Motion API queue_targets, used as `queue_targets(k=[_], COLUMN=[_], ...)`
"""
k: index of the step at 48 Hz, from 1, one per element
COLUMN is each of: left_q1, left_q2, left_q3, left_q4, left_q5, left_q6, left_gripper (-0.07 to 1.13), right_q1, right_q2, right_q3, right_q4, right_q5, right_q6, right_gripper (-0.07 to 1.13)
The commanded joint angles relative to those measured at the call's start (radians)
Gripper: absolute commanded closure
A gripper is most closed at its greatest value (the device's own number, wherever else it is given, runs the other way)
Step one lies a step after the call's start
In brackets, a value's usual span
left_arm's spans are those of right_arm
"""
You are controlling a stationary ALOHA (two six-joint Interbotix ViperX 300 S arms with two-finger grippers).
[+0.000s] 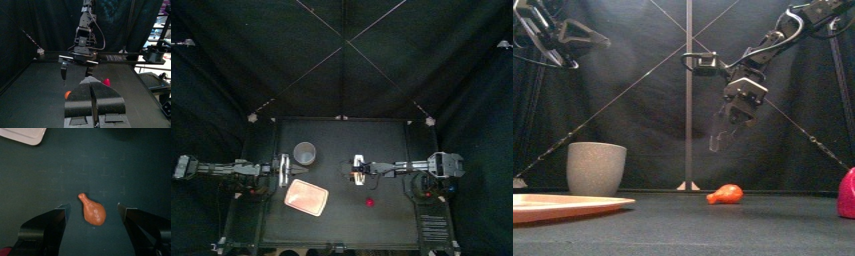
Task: Pick the drumstick then place it on the pink plate
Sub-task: Pick the drumstick
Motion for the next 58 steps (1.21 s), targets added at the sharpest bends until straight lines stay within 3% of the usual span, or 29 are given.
queue_targets(k=[1,19,50,58], left_q1=[0.003,0.011,0.011,0.011], left_q2=[0.006,0.006,0.006,0.006], left_q3=[-0.009,-0.003,0.012,0.021], left_q4=[0.002,0.0,-0.002,-0.002], left_q5=[-0.018,-0.018,-0.034,-0.034], left_q6=[0.0,0.0,0.0,0.002], left_gripper=[0.88,0.85,0.85,0.85], right_q1=[0.009,0.028,0.005,-0.008], right_q2=[0.009,0.126,0.247,0.25], right_q3=[-0.048,-0.075,-0.117,-0.12], right_q4=[-0.028,-0.035,-0.044,-0.037], right_q5=[0.018,0.067,0.035,0.037], right_q6=[-0.005,-0.071,-0.075,-0.075], right_gripper=[0.01,0.02,0.03,0.11])
